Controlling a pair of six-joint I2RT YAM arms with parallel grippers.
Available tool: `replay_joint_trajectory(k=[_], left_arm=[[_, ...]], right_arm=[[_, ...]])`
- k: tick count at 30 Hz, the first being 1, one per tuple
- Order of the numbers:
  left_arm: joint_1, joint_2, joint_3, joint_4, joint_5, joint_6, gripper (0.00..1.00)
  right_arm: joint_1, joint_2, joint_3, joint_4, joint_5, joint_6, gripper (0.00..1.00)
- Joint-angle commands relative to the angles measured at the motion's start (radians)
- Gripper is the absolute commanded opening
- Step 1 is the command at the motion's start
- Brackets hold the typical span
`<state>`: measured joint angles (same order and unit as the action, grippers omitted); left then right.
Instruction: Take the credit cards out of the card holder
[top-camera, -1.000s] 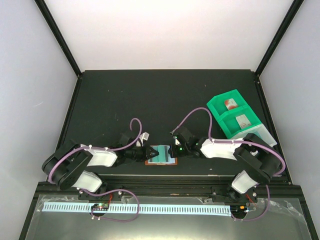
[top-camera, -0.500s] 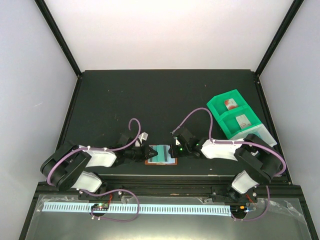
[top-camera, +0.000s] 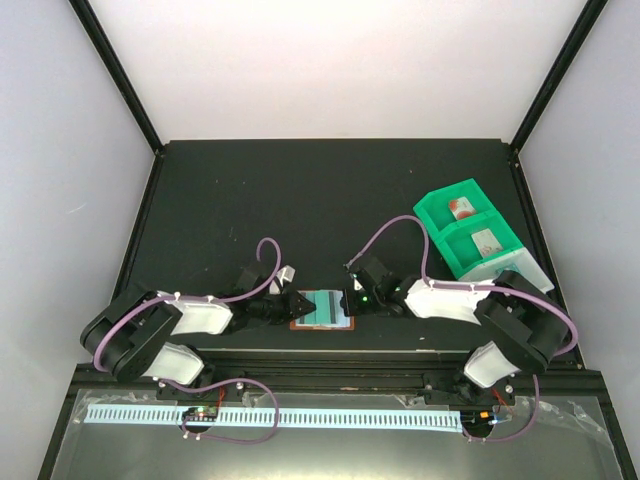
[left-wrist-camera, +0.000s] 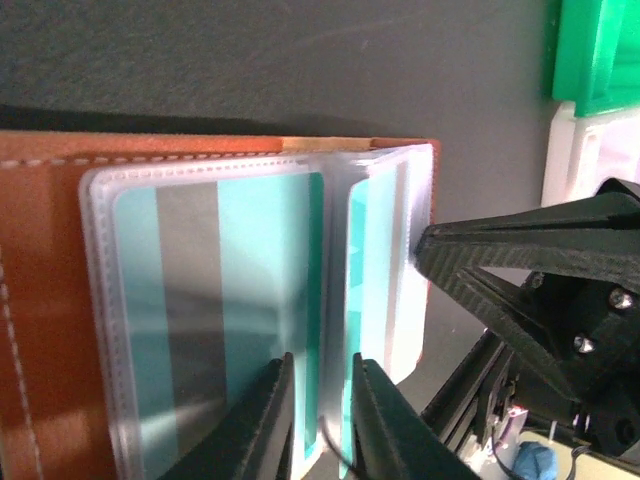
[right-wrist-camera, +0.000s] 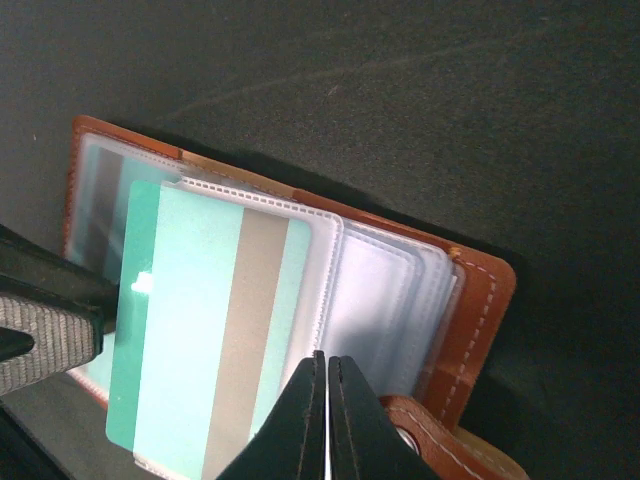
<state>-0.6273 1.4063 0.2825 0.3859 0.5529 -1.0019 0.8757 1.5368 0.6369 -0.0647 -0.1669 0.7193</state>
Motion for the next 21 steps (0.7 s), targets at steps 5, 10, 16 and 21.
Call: replay_joint_trajectory(k=[5, 10, 16, 21], left_arm=[[0.008, -0.049, 0.003, -0.055, -0.044, 0.014, 0.3], [0.008, -0.026, -0.006, 0.006, -0.03, -0.004, 0.32], [0.007, 0.025, 0.012, 0.054, 0.0, -0.012, 0.34], [0.007, 0.063, 0.02, 0.099, 0.014, -0.026, 0.34]], right_arm=[[0.004, -0.086, -0.008, -0.026, -0.032, 0.017, 0.06], [0.004, -0.078, 0.007, -0.006, -0.059, 0.022, 0.07], [0.005, -0.02, 0.021, 0.006, -0.063, 0.02, 0.08], [0.004, 0.039, 0.015, 0.011, -0.062, 0.024, 0.07]])
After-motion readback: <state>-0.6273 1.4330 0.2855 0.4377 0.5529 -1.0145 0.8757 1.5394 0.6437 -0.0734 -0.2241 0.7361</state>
